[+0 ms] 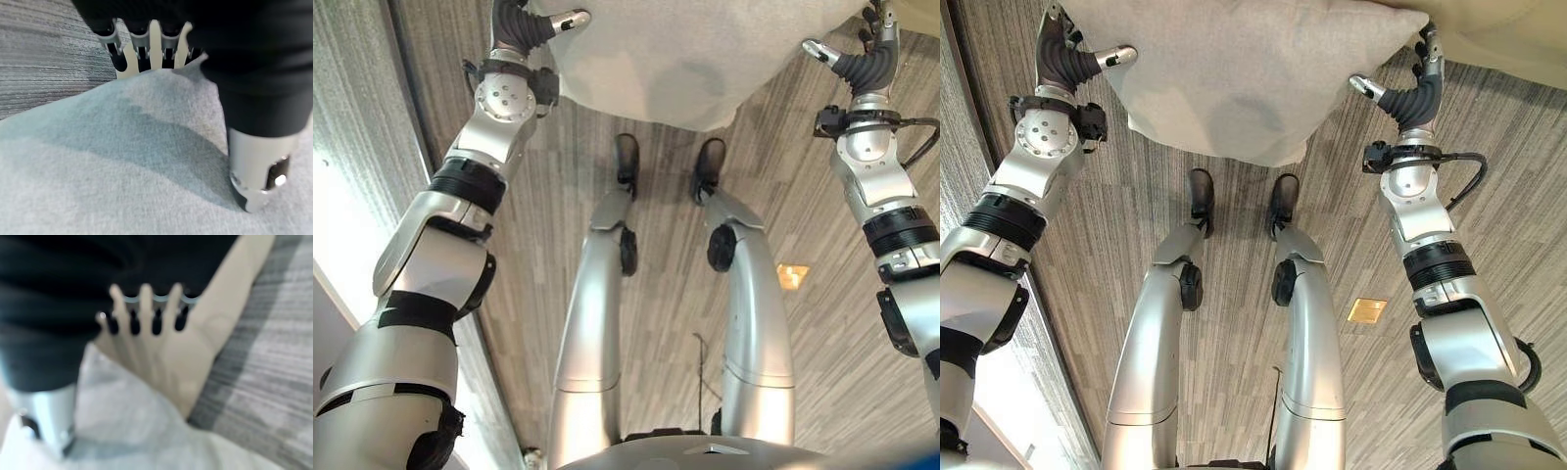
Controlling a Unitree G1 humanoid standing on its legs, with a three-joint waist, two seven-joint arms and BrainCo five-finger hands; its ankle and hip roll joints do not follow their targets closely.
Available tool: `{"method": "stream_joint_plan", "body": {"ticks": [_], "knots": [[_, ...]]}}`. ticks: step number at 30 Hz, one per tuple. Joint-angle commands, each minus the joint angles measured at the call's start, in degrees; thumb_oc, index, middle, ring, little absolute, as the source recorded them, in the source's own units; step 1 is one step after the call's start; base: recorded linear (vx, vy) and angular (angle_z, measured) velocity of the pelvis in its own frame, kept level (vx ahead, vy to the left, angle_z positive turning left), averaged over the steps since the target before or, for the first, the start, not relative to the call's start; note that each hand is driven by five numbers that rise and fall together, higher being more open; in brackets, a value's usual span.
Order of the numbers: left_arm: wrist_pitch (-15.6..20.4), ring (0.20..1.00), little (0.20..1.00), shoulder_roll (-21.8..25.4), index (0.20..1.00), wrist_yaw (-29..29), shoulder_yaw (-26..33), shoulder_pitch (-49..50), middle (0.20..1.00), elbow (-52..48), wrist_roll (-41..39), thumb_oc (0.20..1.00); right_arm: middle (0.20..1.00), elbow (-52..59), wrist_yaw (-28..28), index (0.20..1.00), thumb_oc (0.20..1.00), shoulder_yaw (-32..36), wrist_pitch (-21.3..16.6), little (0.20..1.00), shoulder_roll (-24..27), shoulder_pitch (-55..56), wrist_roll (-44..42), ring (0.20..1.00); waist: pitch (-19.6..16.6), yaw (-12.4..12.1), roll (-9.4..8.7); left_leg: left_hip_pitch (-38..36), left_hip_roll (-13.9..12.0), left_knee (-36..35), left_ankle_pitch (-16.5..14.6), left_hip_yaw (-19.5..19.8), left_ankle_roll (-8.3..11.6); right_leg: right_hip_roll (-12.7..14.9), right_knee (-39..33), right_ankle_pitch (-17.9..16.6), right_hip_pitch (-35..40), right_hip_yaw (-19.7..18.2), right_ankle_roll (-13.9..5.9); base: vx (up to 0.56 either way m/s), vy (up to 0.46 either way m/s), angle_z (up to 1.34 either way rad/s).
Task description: Pick up all the scattered cushions and arrange them neatly on the sofa.
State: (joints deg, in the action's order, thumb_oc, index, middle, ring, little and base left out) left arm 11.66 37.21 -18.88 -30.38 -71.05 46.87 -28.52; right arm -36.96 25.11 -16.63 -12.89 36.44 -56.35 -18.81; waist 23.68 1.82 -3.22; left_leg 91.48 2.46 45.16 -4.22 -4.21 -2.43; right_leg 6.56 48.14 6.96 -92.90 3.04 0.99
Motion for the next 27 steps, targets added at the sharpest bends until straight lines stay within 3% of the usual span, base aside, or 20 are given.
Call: {"method": "stream_joint_plan", "body": {"ticks": [1, 12, 17, 18, 19, 27], "knots": [[3.32, 1.000, 1.000, -2.73, 1.000, -0.19, 1.16, 2.08, 1.000, -0.85, 2.51, 1.000, 1.000, 1.39, -0.60, 1.000, 1.000, -3.22, -3.04, 1.000, -1.21, 1.41, 1.39, 1.000, -6.08, 1.81, 3.65, -1.87, 2.21, -1.16, -3.53, 5.76, 2.13, 0.77, -1.35, 0.34, 2.95, 0.22, -7.02, 0.00, 0.000, 0.00], [3.13, 1.000, 1.000, -4.11, 1.000, -0.45, 1.07, 1.74, 1.000, -0.65, 2.57, 1.000, 1.000, 3.26, -3.00, 1.000, 1.000, -4.64, -3.90, 1.000, -4.56, 0.18, -0.72, 1.000, -5.32, 1.61, 4.11, -1.65, 2.14, 0.26, -3.33, 6.14, 2.47, 0.37, -0.38, 0.07, 2.95, 0.12, -7.11, 0.00, 0.002, -0.01], [4.17, 1.000, 1.000, -7.36, 1.000, -1.11, 0.59, -0.57, 1.000, -1.18, -1.59, 1.000, 1.000, 4.21, -2.97, 1.000, 1.000, -10.75, -3.62, 1.000, -12.29, -6.27, -1.71, 1.000, -3.44, 0.96, 4.64, -1.64, 1.87, 0.90, -3.11, 5.80, 2.51, 0.07, -0.36, -0.55, 2.95, -0.22, -7.17, 0.00, 0.026, -0.05], [4.76, 0.357, 0.357, -8.14, 0.357, -1.10, 1.03, -0.57, 0.357, -2.34, -3.18, 0.357, 0.200, 5.11, -3.35, 0.200, 0.200, -11.66, -3.91, 0.200, -13.74, -7.14, -1.99, 0.200, -3.22, 0.77, 4.84, -1.59, 1.79, 1.13, -3.01, 5.93, 2.52, 0.03, -0.14, -0.51, 2.95, -0.27, -7.13, 0.00, 0.000, 0.00], [4.77, 0.200, 0.200, -8.12, 0.200, -1.09, 1.05, -0.51, 0.200, -2.36, -3.20, 0.200, 0.200, 5.14, -3.33, 0.200, 0.200, -11.68, -3.90, 0.200, -13.76, -7.11, -1.98, 0.200, -3.24, 0.78, 4.85, -1.58, 1.78, 1.15, -3.02, 5.95, 2.52, 0.02, -0.14, -0.51, 2.95, -0.26, -7.13, 0.00, 0.000, 0.00], [6.30, 0.200, 0.200, -7.61, 0.200, -1.74, 2.92, 0.69, 0.200, -5.92, -4.52, 0.200, 0.200, 7.12, -2.43, 0.200, 0.200, -9.92, -4.62, 0.200, -12.64, -8.23, -1.11, 0.200, -3.93, 0.28, 5.05, -1.55, 1.79, 2.27, -3.22, 6.10, 2.55, -0.12, 1.11, -0.44, 2.95, -0.01, -6.96, 0.00, 0.002, 0.00]]}}
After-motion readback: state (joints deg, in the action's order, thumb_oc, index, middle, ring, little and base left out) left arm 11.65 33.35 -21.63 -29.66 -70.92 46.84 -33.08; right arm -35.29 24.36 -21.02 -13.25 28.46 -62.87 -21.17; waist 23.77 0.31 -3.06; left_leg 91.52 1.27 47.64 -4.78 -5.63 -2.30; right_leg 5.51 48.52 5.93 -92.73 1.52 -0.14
